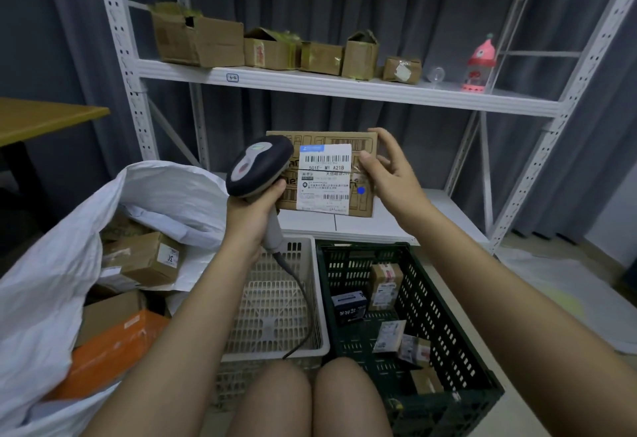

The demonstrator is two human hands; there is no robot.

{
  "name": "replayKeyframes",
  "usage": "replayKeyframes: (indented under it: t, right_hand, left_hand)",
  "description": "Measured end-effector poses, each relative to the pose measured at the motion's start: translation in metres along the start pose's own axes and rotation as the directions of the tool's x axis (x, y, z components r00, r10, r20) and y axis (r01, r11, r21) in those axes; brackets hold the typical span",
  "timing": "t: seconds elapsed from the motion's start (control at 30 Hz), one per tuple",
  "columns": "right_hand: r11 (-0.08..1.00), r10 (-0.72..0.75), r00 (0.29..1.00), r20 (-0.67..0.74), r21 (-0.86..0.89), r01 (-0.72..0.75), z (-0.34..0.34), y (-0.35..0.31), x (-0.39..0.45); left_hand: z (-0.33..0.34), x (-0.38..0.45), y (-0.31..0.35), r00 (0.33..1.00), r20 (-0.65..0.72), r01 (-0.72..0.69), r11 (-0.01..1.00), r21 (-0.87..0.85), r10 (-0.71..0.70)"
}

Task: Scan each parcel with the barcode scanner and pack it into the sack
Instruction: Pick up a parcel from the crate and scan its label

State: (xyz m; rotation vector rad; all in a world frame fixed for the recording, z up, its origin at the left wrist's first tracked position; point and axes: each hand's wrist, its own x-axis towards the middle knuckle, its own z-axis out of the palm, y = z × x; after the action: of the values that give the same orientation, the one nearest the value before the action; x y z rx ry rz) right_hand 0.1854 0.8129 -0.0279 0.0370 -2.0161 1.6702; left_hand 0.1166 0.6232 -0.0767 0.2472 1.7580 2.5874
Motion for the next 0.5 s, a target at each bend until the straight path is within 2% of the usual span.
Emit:
replayKeyframes:
  t: [0.1, 0.17, 0.27, 0.37, 0.5]
  right_hand:
    - [0.999, 0.052, 0.997, -0.051, -0.004, -0.053, -0.005, 0.001, 0.006]
    - [0.997, 0.074, 0.992, -0.102, 0.037, -0.071, -0.006, 0.007, 0.009]
    - [0.998, 0.04, 0.975, -0.22, -0.03, -0.048, -0.006, 0.019, 0.017]
    - [0.996, 0.09, 0.945, -0.314, 0.003, -0.094, -0.005, 0.029, 0.025]
    - [0.989, 0.147, 0.933, -0.328, 0.047, -0.139, -0.002, 0.04, 0.029]
  left_hand:
    - [-0.001, 0.001, 0.008, 0.999, 0.038, -0.023, 0.997, 0.075, 0.021]
    - [-0.001, 0.0, 0.013, 0.997, 0.062, -0.068, 0.974, 0.214, 0.056]
    - [-0.003, -0.003, 0.015, 0.988, 0.116, -0.138, 0.92, 0.366, 0.102]
    - [-0.005, -0.007, 0.013, 0.971, 0.232, -0.165, 0.878, 0.449, 0.063]
    - [-0.009, -0.011, 0.004, 0.943, 0.333, -0.148, 0.859, 0.491, -0.028]
